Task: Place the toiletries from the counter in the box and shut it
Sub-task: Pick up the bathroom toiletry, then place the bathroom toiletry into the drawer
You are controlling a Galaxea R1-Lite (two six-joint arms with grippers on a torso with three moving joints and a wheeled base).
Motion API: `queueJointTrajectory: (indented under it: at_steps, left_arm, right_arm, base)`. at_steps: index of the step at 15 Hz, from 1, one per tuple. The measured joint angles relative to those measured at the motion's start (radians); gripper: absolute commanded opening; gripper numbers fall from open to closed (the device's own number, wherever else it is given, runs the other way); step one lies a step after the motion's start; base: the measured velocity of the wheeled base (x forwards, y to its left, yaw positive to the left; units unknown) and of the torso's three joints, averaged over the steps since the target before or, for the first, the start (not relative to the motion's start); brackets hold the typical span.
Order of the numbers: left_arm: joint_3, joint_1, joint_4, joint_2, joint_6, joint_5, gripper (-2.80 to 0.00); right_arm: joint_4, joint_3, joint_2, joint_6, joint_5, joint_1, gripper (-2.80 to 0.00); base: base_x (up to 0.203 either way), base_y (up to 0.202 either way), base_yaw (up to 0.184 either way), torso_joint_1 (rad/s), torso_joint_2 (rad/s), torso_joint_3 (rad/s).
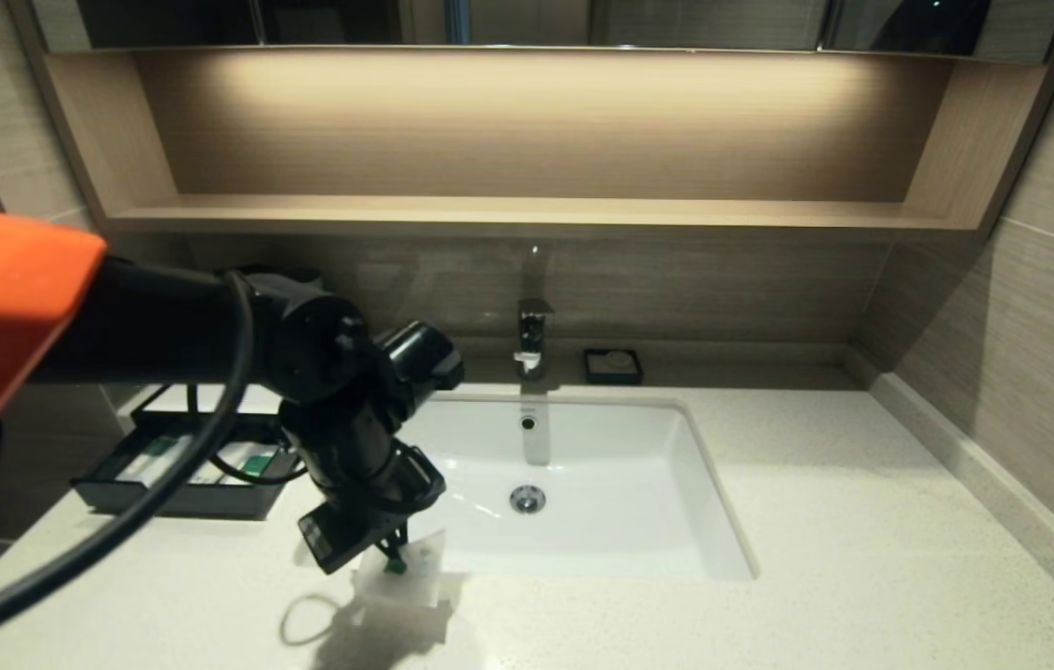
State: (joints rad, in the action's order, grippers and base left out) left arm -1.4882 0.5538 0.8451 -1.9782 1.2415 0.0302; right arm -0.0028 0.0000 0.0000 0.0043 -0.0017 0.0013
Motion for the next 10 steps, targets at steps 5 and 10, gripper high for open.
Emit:
queueJointTrajectory:
  at_steps: [5, 10]
  left_arm:
    - [-0.058, -0.14, 0.002, 0.052, -0.061, 0.044, -2.8]
    - [-0.133, -0.275, 0.003, 0.082, -0.109, 0.047, -2.8]
  right_arm:
    - [0.0, 0.0, 0.0, 0.0, 0.0, 0.0, -2.8]
    - [0.0, 0.0, 0.0, 0.0, 0.0, 0.0, -2.8]
  base:
    - [0.0, 0.0, 0.0, 0.0, 0.0, 0.0]
    - [0.0, 0.0, 0.0, 0.0, 0.0, 0.0]
